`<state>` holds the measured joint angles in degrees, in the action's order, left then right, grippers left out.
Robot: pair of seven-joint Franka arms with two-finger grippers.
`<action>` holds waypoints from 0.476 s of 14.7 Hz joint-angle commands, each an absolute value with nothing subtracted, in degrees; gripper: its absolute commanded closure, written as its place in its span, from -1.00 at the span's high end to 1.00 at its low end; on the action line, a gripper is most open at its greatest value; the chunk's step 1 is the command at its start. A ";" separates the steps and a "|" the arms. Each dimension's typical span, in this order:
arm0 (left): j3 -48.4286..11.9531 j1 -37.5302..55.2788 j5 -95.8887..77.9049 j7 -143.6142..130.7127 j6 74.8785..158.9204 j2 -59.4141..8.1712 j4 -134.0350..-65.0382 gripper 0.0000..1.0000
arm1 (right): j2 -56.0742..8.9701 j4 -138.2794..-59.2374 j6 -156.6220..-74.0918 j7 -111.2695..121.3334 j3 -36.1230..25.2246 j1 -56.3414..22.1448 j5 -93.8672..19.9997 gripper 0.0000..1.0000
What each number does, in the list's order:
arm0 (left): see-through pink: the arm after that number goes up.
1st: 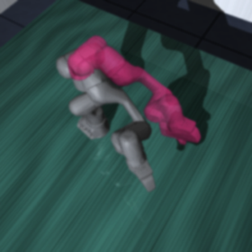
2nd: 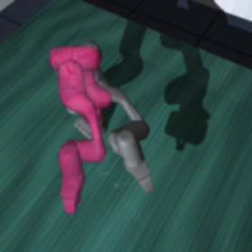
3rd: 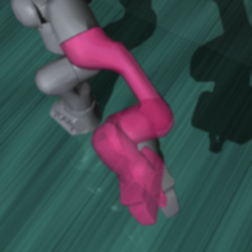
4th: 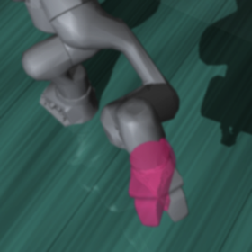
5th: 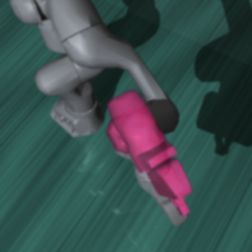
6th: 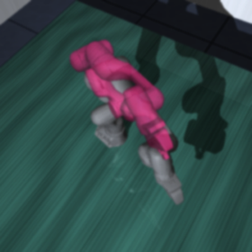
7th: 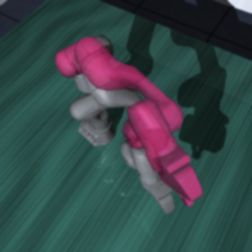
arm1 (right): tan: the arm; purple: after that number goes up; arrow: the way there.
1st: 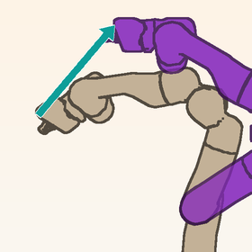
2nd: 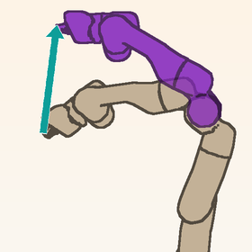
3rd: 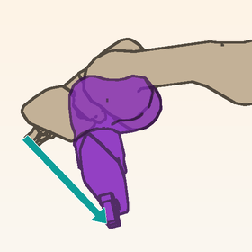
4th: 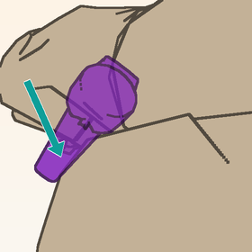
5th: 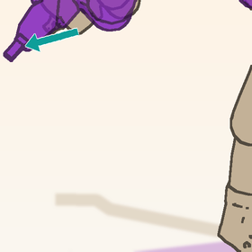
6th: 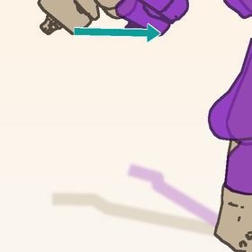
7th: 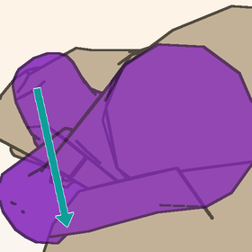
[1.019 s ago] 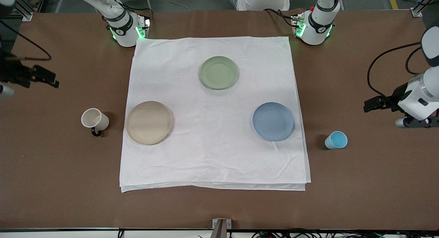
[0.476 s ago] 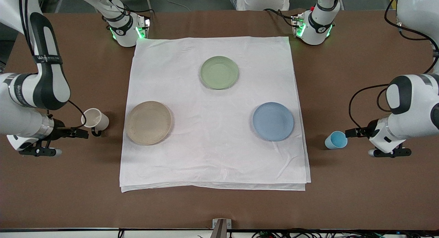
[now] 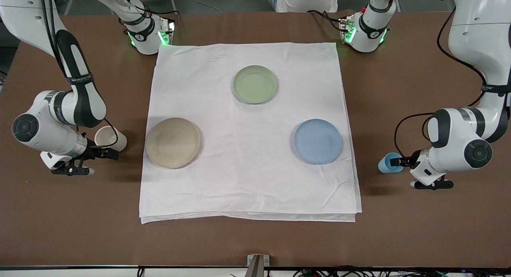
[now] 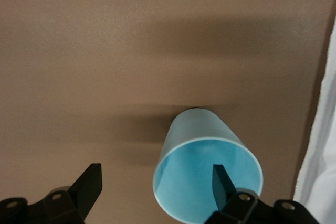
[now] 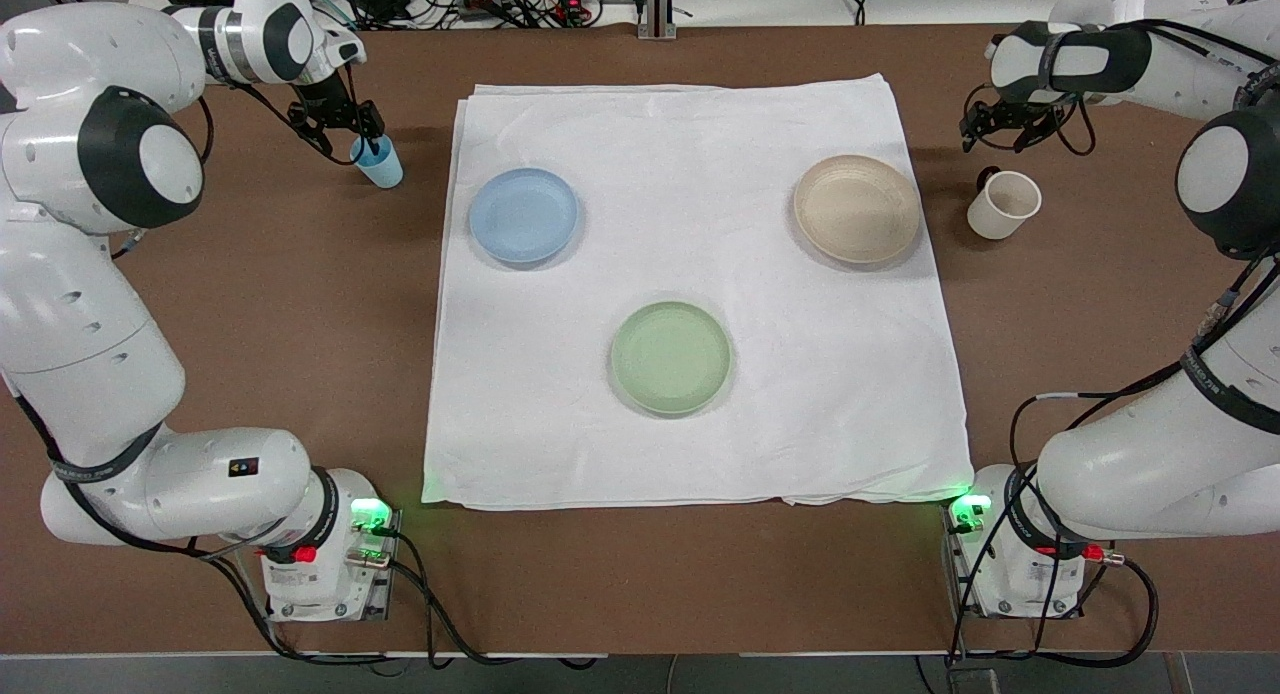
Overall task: Place blue cup in blue plate and white mug in gray plate
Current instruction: 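Grasp the white mug with the right gripper while the left gripper grasps the blue cup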
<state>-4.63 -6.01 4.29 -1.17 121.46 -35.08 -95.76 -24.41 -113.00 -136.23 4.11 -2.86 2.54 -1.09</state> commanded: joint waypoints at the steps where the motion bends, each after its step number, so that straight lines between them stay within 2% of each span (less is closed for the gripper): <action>1: -4.66 -5.54 5.54 -1.32 121.73 -35.24 -95.63 -0.20 | -23.29 -116.80 -138.52 5.71 -2.29 3.34 -0.88 0.50; 2: -4.66 -5.36 5.54 -1.49 121.73 -35.24 -95.54 -0.59 | -23.20 -117.24 -138.43 6.58 -2.29 3.43 -0.88 0.16; 3: -4.75 -5.27 5.54 -1.93 121.73 -35.16 -95.54 -0.88 | -23.20 -117.33 -138.34 7.64 -2.29 3.51 -0.88 -0.22; 4: -4.83 -5.10 5.54 -3.15 121.64 -35.16 -95.62 -1.00 | -23.20 -117.25 -138.25 8.52 -2.29 3.60 -0.88 -0.61; 5: -5.27 -5.10 5.54 -4.56 121.21 -34.55 -95.71 -1.00 | -23.12 -117.16 -137.90 9.05 -2.29 3.95 -0.97 -0.94; 7: -7.02 -4.40 5.54 -6.23 118.93 -32.62 -95.71 -1.00 | -23.03 -116.72 -137.29 9.66 -2.29 4.13 -0.88 -0.99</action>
